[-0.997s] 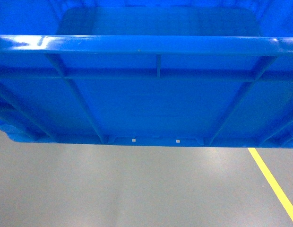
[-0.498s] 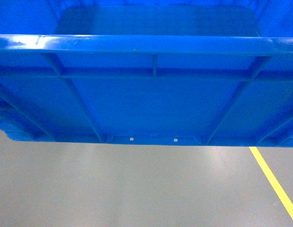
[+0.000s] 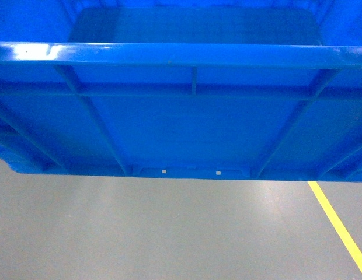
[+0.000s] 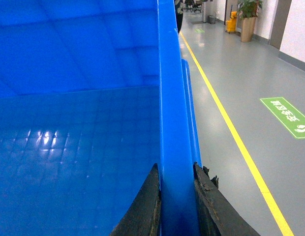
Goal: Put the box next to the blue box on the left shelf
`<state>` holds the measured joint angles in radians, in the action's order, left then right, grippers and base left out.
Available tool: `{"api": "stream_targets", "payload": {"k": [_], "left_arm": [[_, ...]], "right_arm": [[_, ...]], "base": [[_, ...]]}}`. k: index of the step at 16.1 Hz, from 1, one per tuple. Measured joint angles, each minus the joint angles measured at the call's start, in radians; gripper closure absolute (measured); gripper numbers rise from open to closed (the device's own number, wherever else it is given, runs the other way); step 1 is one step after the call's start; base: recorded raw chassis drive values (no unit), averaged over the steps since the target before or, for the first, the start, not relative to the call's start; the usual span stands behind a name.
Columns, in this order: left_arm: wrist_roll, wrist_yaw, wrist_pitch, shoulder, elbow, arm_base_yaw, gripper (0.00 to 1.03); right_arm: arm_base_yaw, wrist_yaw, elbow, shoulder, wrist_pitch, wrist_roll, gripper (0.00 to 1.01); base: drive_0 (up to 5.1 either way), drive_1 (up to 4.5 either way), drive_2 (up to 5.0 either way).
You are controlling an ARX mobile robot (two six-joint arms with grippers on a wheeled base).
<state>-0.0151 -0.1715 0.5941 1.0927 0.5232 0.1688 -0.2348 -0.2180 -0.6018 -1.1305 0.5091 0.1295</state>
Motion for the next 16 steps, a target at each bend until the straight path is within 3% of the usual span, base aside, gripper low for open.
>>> {"api": "stream_targets", "payload": {"k": [16], "left_arm": [[0.000,-0.002,0.000,0.000,0.000,0.001,0.92]], "right_arm": [[0.000,0.000,0.002,0.000,0.001,0.000,0.90]], "base": [[0.0,3.98,-4.0]]}}
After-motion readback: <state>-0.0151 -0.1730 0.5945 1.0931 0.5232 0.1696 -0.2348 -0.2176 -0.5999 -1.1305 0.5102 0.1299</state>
